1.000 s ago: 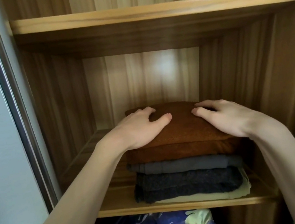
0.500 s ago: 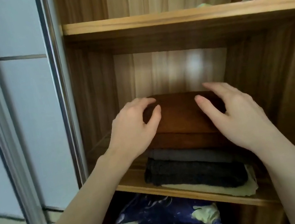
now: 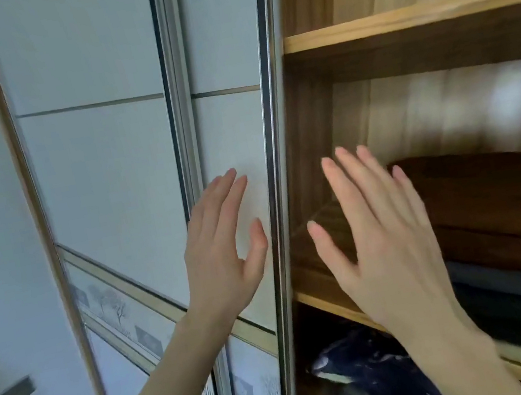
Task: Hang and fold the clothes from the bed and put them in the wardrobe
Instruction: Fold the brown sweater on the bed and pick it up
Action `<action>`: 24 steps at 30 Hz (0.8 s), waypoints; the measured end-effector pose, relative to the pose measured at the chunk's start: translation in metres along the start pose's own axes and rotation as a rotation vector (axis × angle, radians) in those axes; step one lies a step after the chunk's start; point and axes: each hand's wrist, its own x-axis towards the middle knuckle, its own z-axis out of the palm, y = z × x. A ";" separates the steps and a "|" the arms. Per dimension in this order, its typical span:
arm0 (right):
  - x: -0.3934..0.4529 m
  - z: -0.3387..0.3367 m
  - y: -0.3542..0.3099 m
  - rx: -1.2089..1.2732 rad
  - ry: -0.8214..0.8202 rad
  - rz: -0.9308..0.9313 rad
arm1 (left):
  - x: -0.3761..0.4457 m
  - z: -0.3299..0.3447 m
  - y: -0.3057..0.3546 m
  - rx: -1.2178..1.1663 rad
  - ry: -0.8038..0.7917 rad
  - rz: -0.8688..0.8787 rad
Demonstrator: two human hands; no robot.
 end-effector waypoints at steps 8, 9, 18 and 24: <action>0.046 0.082 -0.048 -0.257 -0.060 -0.081 | 0.004 0.015 -0.077 0.031 -0.045 0.123; 0.047 0.088 -0.049 -0.291 -0.052 -0.066 | 0.003 0.019 -0.082 0.051 -0.051 0.152; 0.038 0.110 -0.036 -0.377 0.075 -0.014 | -0.011 0.055 -0.083 0.037 -0.041 0.135; 0.027 0.099 -0.025 -0.399 0.112 -0.003 | -0.018 0.069 -0.070 -0.119 -0.100 0.133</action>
